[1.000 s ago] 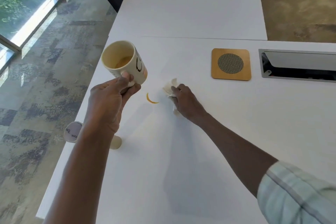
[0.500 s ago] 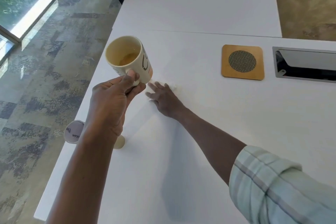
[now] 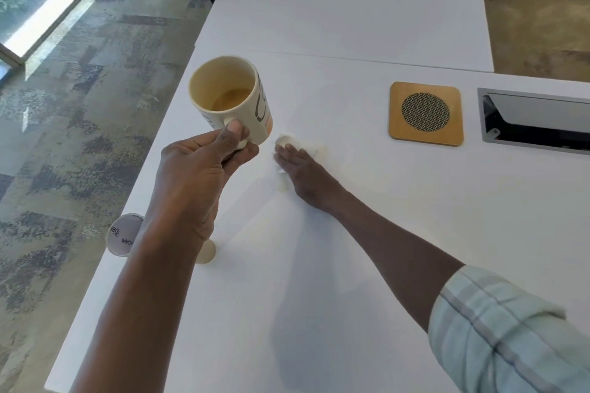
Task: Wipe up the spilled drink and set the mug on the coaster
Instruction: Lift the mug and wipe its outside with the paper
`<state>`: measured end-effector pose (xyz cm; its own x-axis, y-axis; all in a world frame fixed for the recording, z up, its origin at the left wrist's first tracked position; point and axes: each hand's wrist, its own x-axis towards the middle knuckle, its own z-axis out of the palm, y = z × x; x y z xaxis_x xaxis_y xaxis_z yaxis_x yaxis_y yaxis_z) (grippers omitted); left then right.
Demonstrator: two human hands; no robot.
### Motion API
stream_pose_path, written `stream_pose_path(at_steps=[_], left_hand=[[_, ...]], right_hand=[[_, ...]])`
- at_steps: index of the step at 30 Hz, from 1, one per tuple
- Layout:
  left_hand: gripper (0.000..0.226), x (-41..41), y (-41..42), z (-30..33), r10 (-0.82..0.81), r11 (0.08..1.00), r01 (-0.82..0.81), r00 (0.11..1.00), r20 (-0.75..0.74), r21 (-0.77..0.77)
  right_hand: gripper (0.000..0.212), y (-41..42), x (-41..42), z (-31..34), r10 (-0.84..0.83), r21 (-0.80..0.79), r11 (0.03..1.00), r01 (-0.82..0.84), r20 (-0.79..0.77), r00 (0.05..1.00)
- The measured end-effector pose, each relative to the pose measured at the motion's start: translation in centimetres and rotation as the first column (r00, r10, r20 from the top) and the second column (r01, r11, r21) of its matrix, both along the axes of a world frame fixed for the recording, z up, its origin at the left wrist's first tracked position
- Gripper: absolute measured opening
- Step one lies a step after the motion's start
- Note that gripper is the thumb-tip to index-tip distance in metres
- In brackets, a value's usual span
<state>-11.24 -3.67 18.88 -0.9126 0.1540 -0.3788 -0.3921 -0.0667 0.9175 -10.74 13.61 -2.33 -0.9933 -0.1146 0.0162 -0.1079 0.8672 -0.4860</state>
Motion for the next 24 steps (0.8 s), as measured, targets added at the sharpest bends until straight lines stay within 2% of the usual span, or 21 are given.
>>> stream_pose_path(at_steps=[4,9,12,16,21,24], left_hand=[[0.016,-0.2,0.1,-0.1,0.008,1.000,-0.008,1.000,-0.005,-0.004],[0.022,0.0,0.4,-0.2,-0.009,1.000,0.009,1.000,-0.007,-0.004],[0.022,0.0,0.5,-0.3,-0.027,1.000,0.027,1.000,0.006,0.001],[0.027,-0.3,0.4,-0.5,-0.032,0.999,0.032,0.999,0.002,0.006],[0.028,-0.6,0.2,-0.6,-0.029,1.000,0.029,1.000,0.009,-0.006],[0.024,-0.7,0.3,-0.6,-0.024,1.000,0.024,1.000,0.004,-0.001]], right_hand=[[0.056,-2.8,-2.2,0.2,-0.035,-0.049,0.998,0.037,0.047,0.998],[0.054,-6.8,1.5,-0.1,0.184,-0.025,0.983,-0.184,-0.004,0.983],[0.062,-5.8,5.1,-0.4,0.223,-0.011,0.975,-0.224,-0.042,0.974],[0.064,-1.5,6.1,-0.4,0.116,0.070,0.991,-0.113,-0.035,0.993],[0.063,0.9,0.3,0.1,-0.081,0.051,0.996,0.079,0.045,0.996],[0.052,-2.0,-2.6,0.2,-0.059,0.021,0.998,0.058,0.039,0.997]])
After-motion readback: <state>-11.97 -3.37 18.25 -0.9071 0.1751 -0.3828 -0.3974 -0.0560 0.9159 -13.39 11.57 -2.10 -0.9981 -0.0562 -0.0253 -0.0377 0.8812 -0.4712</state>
